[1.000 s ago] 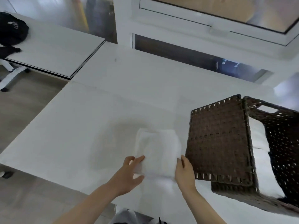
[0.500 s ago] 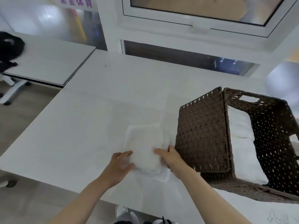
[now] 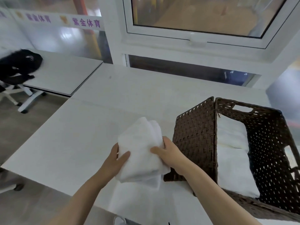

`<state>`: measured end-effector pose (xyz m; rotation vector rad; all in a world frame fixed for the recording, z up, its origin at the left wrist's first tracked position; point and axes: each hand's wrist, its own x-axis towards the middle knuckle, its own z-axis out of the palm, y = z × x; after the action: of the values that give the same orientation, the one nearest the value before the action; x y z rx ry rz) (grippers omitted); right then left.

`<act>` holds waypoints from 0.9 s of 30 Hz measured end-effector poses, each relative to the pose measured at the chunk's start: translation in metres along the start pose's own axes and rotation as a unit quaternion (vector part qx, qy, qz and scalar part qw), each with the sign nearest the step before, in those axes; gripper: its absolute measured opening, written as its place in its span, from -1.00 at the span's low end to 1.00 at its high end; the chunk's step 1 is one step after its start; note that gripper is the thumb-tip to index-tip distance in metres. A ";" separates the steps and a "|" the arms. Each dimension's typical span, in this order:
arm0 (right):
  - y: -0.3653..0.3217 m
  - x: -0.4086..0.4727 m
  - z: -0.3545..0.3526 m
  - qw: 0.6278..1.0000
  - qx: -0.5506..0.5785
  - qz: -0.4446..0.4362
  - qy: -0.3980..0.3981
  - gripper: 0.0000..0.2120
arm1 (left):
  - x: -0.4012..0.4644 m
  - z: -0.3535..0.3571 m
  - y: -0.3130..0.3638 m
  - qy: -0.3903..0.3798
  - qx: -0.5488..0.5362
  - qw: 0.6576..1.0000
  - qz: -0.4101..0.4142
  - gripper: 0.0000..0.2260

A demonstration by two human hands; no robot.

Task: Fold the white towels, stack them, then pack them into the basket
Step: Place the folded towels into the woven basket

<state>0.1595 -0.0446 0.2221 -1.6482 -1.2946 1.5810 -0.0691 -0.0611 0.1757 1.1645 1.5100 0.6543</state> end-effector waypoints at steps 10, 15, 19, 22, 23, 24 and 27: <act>-0.005 -0.056 -0.109 0.992 0.104 -0.065 -0.001 -0.43 | -0.014 0.079 0.064 -0.156 -0.304 0.938 -0.062 -0.58; 0.015 -0.084 -0.163 0.990 0.135 -0.048 0.013 -0.25 | -0.001 0.135 0.099 -0.101 -0.259 0.959 0.050 -0.17; 0.028 -0.106 -0.208 0.986 0.116 -0.061 0.106 -0.20 | 0.007 0.184 0.129 -0.070 -0.154 0.980 0.105 -0.38; 0.032 -0.123 -0.244 0.977 0.097 -0.083 0.173 -0.38 | 0.014 0.222 0.147 -0.117 -0.107 0.978 0.134 -0.39; 0.033 -0.130 -0.256 0.974 0.088 -0.089 0.191 -0.44 | 0.015 0.234 0.155 -0.132 -0.091 0.977 0.141 -0.43; 0.032 -0.137 -0.267 0.971 0.071 -0.093 0.208 -0.48 | 0.018 0.247 0.162 -0.143 -0.069 0.977 0.141 -0.50; 0.031 -0.155 -0.298 0.958 -0.011 -0.085 0.275 -0.47 | 0.036 0.281 0.180 -0.171 0.013 0.975 0.142 -0.66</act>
<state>0.4720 -0.1200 0.3237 -1.7647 -1.1138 0.9130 0.2570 -0.0098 0.2388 1.4475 1.0760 0.5868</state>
